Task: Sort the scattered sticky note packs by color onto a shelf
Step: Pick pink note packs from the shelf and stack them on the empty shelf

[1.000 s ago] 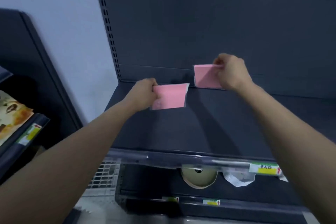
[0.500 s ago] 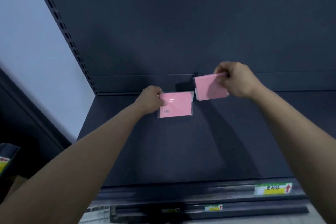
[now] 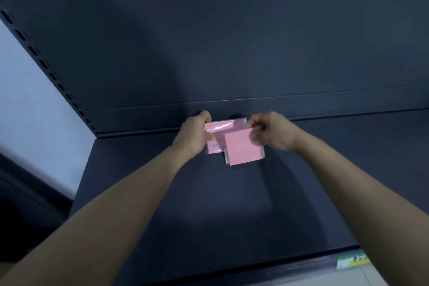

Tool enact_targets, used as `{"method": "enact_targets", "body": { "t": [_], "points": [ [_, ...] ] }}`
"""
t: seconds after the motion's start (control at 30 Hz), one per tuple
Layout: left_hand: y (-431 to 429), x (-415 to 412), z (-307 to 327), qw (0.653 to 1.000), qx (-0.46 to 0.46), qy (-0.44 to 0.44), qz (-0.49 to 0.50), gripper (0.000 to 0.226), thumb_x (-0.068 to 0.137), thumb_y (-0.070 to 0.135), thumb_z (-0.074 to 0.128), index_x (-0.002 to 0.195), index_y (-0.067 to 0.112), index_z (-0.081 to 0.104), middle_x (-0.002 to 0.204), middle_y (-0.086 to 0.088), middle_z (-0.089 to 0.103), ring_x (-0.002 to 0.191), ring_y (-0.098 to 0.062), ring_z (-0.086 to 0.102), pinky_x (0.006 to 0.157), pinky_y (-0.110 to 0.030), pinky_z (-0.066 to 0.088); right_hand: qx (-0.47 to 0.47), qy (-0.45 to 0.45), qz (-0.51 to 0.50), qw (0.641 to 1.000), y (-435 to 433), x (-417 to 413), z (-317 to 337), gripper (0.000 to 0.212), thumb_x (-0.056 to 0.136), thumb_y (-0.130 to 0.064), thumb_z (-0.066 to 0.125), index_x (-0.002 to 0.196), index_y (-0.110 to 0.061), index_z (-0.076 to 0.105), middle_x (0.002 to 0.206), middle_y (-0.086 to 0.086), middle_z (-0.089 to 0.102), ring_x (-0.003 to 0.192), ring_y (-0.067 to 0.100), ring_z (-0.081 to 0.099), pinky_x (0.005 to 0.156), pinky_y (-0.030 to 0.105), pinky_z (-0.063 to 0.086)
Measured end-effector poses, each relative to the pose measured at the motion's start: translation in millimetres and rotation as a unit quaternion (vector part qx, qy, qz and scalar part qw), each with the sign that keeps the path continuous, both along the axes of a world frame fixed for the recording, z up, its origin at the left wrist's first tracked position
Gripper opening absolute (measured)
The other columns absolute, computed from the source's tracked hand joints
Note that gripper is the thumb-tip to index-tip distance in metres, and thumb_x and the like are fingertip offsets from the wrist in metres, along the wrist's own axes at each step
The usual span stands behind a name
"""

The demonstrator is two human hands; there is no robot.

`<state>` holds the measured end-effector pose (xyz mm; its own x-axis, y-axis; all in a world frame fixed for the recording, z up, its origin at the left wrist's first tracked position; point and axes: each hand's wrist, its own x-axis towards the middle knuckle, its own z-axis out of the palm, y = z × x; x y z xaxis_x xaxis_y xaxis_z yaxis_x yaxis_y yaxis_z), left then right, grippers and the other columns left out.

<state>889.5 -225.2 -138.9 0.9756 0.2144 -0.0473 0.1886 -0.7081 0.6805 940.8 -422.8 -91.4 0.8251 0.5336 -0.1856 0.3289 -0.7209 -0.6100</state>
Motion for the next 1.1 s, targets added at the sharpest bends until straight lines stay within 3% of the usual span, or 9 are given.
{"method": "enact_targets", "body": {
  "t": [0.1,0.17,0.27,0.37,0.5,0.77,0.97,1.1],
  "points": [
    [0,1,1,0.999,0.043,0.012,0.004,0.031,0.082,0.008,0.065,0.101,0.009,0.041,0.081,-0.006,0.052,0.071,-0.023,0.05,0.063,-0.036,0.044,-0.005,0.016,-0.016,1.0,12,3,-11,0.023,0.083,-0.004,0.057,0.074,-0.025,0.059,0.071,0.001,0.059,0.066,0.015,0.051,0.067,0.022,0.043],
    [2,0,3,0.998,0.056,0.018,0.002,0.032,0.082,0.01,0.066,0.1,0.007,0.04,0.081,-0.007,0.052,0.071,-0.024,0.05,0.064,-0.036,0.044,-0.022,0.008,-0.023,0.999,19,4,-15,0.017,0.084,-0.007,0.053,0.082,-0.022,0.061,0.072,0.002,0.062,0.064,0.017,0.053,0.065,0.023,0.045],
    [8,-4,5,0.997,0.08,0.016,-0.002,0.021,0.086,0.002,0.057,0.103,0.005,0.044,0.1,-0.012,0.058,0.088,-0.029,0.056,0.08,-0.043,0.05,-0.037,-0.009,-0.043,0.998,29,6,-22,0.013,0.086,-0.012,0.056,0.096,-0.018,0.063,0.083,0.004,0.062,0.063,0.018,0.053,0.058,0.021,0.044],
    [15,-11,8,0.994,0.108,0.005,0.008,0.022,0.088,-0.004,0.046,0.108,0.005,0.049,0.109,-0.011,0.058,0.096,-0.028,0.057,0.086,-0.044,0.049,-0.066,-0.025,-0.067,0.995,34,6,-26,0.027,0.086,-0.012,0.065,0.112,-0.01,0.059,0.103,0.008,0.057,0.078,0.025,0.056,0.069,0.027,0.048],
    [21,-25,18,0.99,0.133,-0.039,0.037,0.019,0.09,0.001,0.044,0.106,0.006,0.054,0.102,-0.011,0.061,0.091,-0.028,0.057,0.08,-0.041,0.049,-0.074,-0.092,-0.061,0.991,40,-1,-13,0.027,0.086,-0.003,0.054,0.11,-0.009,0.062,0.111,0.015,0.064,0.098,0.032,0.059,0.082,0.032,0.05],
    [34,-96,76,0.965,0.211,-0.119,0.095,0.019,0.091,0.011,0.051,0.109,0.008,0.054,0.102,-0.008,0.06,0.092,-0.026,0.056,0.078,-0.038,0.047,0.015,-0.174,0.111,0.978,83,-51,57,0.023,0.091,-0.015,0.059,0.114,-0.013,0.063,0.104,0.005,0.067,0.1,0.025,0.06,0.09,0.038,0.049],
    [74,-201,124,0.925,0.295,-0.102,0.215,0.023,0.093,0.012,0.047,0.115,0.009,0.054,0.111,-0.008,0.059,0.1,-0.028,0.055,0.087,-0.042,0.043,0.048,-0.228,0.266,0.935,158,-122,89,0.029,0.094,-0.019,0.055,0.123,-0.015,0.058,0.117,0.003,0.06,0.107,0.02,0.056,0.091,0.034,0.047],
    [102,-274,145,0.879,0.377,-0.088,0.277,0.027,0.093,0.014,0.047,0.119,0.012,0.052,0.111,-0.006,0.058,0.102,-0.026,0.054,0.088,-0.038,0.042,0.06,-0.269,0.337,0.9,206,-177,113,0.035,0.096,-0.021,0.052,0.131,-0.016,0.053,0.127,0.003,0.056,0.114,0.021,0.053,0.096,0.036,0.045]
  ]
}}
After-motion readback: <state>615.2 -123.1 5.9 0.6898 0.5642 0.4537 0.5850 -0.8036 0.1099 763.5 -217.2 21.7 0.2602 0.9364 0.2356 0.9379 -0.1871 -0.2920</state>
